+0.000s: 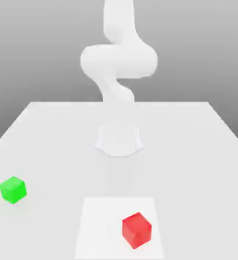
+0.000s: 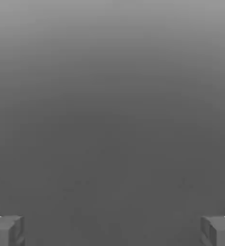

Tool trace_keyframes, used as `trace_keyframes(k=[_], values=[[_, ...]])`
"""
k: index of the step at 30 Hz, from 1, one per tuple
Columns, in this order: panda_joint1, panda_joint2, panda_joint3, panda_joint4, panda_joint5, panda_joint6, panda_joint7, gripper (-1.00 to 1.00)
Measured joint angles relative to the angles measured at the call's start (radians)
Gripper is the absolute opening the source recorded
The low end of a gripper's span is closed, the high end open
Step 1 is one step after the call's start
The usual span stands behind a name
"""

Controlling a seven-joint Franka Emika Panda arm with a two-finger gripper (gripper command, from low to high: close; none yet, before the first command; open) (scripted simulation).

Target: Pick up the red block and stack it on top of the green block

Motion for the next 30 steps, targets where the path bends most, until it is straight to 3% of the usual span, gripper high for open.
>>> trace_keyframes(k=[15, 24, 29, 30], values=[[-0.189, 0.528, 0.227, -0.155, -0.105, 0.23, 0.669, 0.0], [-0.171, 0.831, 0.239, -0.248, -0.104, 0.37, 1.018, 0.0], [-0.112, 1.008, 0.163, -0.232, -0.194, 0.505, 1.121, 0.0], [-0.094, 1.04, 0.141, -0.227, -0.214, 0.532, 1.136, -1.0]])
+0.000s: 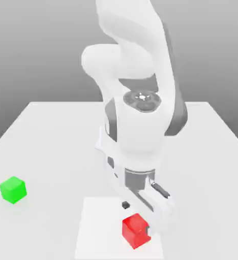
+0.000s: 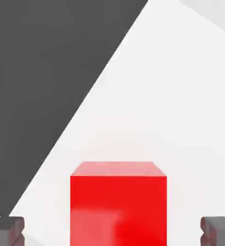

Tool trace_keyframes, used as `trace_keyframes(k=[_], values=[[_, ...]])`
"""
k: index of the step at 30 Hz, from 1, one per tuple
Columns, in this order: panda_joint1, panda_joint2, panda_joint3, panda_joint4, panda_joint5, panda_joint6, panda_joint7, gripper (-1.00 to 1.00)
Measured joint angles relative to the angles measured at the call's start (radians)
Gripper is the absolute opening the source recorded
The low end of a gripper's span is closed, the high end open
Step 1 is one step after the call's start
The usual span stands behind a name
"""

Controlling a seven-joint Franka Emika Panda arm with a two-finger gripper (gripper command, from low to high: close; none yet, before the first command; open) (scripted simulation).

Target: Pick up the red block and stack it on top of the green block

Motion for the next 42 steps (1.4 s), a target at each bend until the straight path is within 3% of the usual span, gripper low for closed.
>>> trace_keyframes(k=[7, 13, 21, 33, 39, 42], values=[[0.003, 0.006, -0.004, 0.001, -0.004, 0.007, 0.003, -1.0], [-0.056, -0.173, 0.063, -0.031, 0.125, -0.136, -0.071, -1.0], [-0.215, -0.246, -0.107, -0.061, 0.191, -0.177, 0.233, -1.0], [-0.552, -0.338, -0.287, -0.106, 0.215, -0.222, 0.77, -1.0], [-0.738, -0.314, -0.225, -0.11, 0.3, -0.198, 0.796, -1.0], [-0.68, -0.285, -0.179, -0.107, 0.341, -0.176, 0.769, -1.0]])
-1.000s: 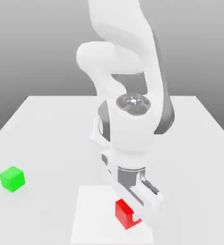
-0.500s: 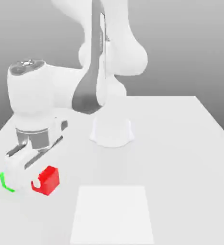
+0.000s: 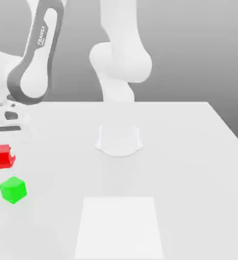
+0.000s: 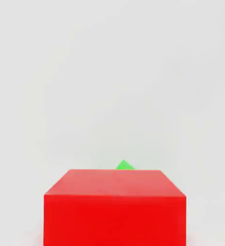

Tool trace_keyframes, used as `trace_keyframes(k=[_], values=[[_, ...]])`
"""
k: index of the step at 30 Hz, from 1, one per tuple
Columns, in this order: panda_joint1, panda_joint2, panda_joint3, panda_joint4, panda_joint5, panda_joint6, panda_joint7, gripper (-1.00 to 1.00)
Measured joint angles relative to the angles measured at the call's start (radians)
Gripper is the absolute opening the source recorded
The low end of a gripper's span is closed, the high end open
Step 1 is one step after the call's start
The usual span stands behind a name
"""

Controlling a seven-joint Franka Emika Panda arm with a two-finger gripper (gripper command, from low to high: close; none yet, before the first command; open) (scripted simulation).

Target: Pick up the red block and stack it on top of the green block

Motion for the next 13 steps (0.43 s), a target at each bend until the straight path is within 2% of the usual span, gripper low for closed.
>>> trace_keyframes(k=[7, 13], values=[[0.0, 0.069, 0.004, 0.004, 0.042, 0.056, -0.031, -1.0], [0.01, 0.119, -0.014, 0.004, 0.003, 0.109, -0.003, -1.0]])
